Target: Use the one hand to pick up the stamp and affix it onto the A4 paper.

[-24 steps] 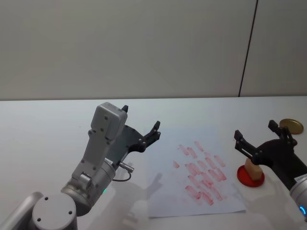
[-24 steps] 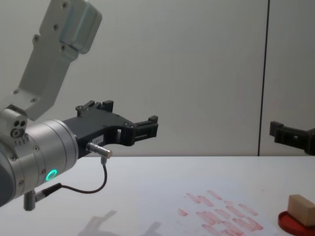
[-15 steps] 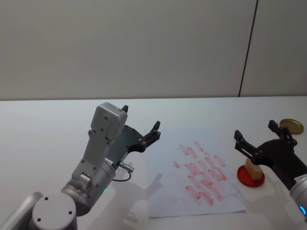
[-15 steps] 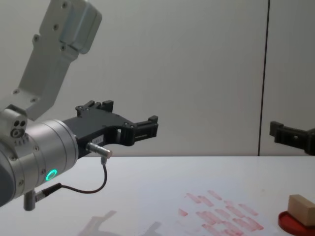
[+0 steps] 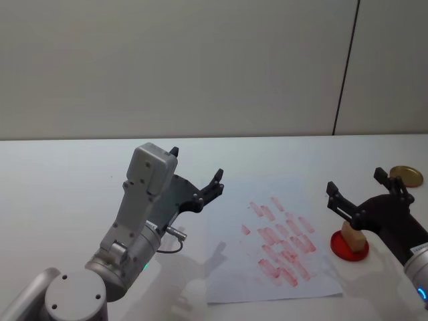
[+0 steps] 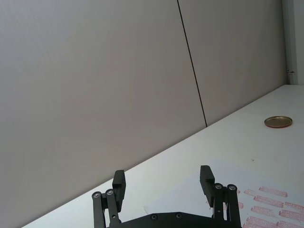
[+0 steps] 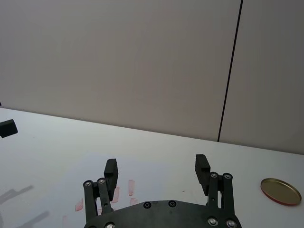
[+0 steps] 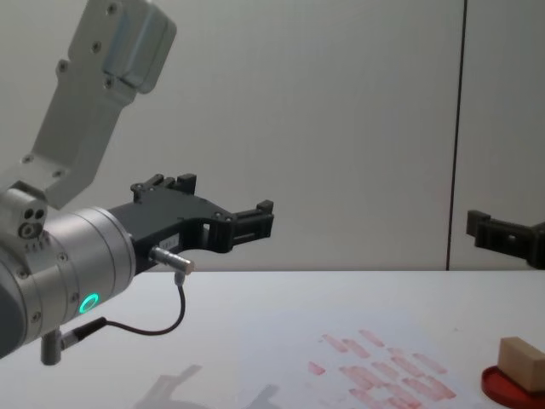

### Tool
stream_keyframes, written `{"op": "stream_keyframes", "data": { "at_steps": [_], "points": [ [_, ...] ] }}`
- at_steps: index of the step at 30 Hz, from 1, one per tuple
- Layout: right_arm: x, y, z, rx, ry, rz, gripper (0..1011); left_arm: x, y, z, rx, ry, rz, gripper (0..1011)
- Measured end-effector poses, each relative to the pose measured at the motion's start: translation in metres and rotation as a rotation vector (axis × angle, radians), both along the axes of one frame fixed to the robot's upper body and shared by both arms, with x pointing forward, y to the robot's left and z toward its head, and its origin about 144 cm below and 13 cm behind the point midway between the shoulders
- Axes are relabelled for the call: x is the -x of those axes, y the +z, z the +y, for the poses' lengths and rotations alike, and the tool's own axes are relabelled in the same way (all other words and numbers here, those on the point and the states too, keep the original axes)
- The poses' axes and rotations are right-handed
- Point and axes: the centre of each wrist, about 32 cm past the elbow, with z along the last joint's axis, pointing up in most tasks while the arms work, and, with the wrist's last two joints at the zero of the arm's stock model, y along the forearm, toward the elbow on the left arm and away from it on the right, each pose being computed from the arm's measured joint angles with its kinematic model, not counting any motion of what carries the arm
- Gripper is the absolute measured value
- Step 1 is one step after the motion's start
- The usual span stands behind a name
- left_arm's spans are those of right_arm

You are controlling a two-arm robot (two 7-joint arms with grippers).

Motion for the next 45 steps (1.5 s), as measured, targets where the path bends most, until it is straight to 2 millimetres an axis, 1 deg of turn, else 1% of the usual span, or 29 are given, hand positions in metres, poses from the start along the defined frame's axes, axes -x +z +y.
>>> {"op": "stream_keyframes", "data": {
  "at_steps": [8, 17, 34, 45],
  "points": [
    [0.0, 0.0, 0.0, 0.0, 0.0, 0.0, 1001, 0.0, 0.0, 0.0, 0.0, 0.0, 0.0, 993],
    [-0.007, 0.002, -0.001, 0.003, -0.029, 0.028, 1000, 0.0, 0.0, 0.0, 0.0, 0.0, 0.0, 993],
    [-0.033, -0.001, -0.007, 0.015, -0.058, 0.2, 1001, 0.0, 0.0, 0.0, 0.0, 0.0, 0.0, 993],
    [-0.04, -0.003, -0.008, 0.032, -0.054, 0.295, 1001, 0.0, 0.0, 0.0, 0.0, 0.0, 0.0, 993]
  ]
}}
